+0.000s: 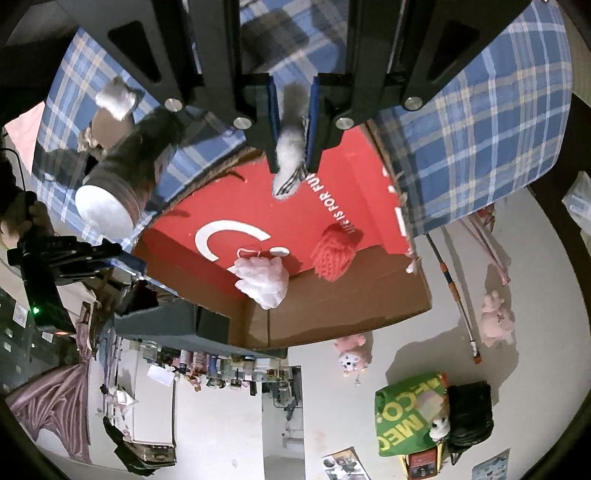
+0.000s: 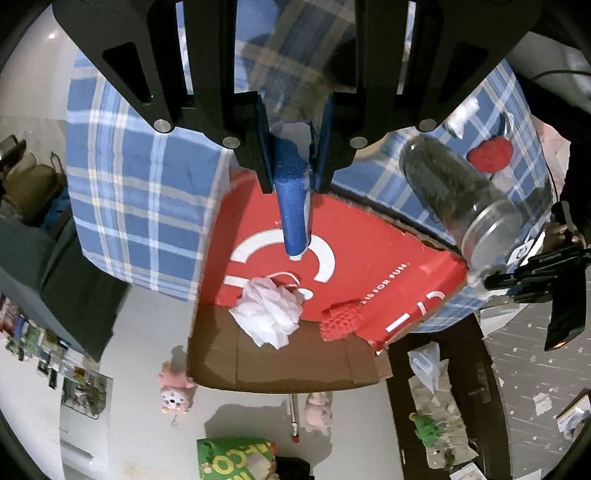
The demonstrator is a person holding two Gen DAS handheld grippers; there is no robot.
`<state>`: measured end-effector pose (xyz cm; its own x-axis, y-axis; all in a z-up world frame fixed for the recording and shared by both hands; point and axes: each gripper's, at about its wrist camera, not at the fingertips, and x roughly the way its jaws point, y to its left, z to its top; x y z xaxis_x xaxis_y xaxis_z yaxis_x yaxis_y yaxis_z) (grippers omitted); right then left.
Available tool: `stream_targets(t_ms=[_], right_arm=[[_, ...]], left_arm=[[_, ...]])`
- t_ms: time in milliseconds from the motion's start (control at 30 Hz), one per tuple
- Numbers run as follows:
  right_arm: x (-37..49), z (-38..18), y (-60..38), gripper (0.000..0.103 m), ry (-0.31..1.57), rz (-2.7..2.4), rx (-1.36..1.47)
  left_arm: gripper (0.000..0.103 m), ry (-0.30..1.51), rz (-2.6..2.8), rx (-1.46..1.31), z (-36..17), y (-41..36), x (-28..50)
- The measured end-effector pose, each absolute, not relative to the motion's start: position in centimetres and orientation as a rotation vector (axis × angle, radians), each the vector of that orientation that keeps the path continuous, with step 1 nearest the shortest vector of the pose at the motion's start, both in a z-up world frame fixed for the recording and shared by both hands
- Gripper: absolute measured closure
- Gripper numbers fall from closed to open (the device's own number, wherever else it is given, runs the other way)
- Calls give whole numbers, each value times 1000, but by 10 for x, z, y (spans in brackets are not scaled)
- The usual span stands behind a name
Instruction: Organize soft objects
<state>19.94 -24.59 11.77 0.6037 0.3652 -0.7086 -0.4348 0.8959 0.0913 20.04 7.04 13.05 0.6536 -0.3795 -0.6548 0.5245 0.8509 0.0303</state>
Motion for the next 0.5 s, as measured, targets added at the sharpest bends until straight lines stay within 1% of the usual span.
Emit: stream_targets(t_ms=[267, 500], right_arm=[[236, 122, -229, 82, 825, 467, -75], [290, 115, -210, 82, 908, 369, -91]], left_arm=[[89, 761, -481, 214, 127, 47, 247], [89, 846, -401, 233, 113, 28, 293]])
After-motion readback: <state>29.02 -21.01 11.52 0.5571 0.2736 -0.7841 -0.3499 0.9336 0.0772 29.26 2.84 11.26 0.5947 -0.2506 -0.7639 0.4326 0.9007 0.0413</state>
